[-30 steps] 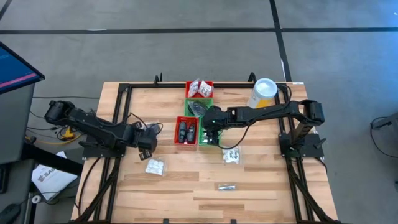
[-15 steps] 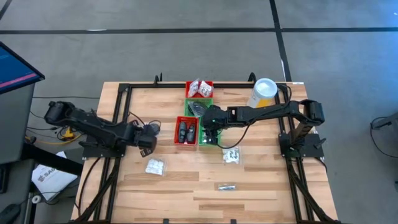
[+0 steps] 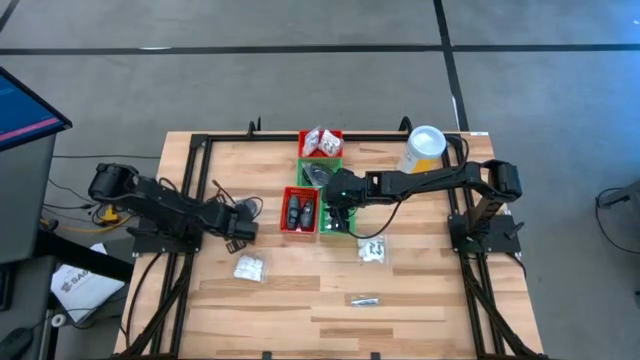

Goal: Pick & Place Travel size toiletries
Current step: Put the black hairbrush into the top green bin

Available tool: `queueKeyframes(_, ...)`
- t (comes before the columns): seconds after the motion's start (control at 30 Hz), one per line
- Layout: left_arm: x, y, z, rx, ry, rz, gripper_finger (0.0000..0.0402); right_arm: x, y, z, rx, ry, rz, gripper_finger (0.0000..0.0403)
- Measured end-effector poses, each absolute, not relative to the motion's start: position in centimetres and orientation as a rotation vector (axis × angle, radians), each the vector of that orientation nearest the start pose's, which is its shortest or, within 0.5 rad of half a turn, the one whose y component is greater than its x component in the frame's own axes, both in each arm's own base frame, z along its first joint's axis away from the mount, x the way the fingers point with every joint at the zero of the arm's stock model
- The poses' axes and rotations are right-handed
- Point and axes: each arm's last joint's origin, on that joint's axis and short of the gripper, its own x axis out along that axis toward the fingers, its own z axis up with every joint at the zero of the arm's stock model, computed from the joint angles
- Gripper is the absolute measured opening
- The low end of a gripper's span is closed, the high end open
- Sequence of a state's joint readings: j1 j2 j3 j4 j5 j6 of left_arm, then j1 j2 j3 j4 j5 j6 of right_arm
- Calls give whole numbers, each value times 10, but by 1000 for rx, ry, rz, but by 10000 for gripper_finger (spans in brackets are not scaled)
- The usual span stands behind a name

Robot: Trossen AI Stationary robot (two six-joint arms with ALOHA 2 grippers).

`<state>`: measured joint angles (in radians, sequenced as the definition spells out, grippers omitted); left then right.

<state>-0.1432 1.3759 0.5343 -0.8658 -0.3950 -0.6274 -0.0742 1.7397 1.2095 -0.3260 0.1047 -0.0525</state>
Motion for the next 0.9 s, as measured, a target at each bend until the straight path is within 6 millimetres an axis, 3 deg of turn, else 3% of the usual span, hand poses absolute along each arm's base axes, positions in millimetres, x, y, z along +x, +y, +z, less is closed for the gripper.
queueKeyframes(0.27,167,-12,120,41,1527,661,122,368,-30,219,-63,862,-145,164)
queueKeyframes(0.47,168,-11,119,63,1496,684,13,368,-30,219,-65,862,-144,166)
queueKeyframes(0.9,177,-13,127,40,1447,707,0,368,-30,219,-69,863,-142,162)
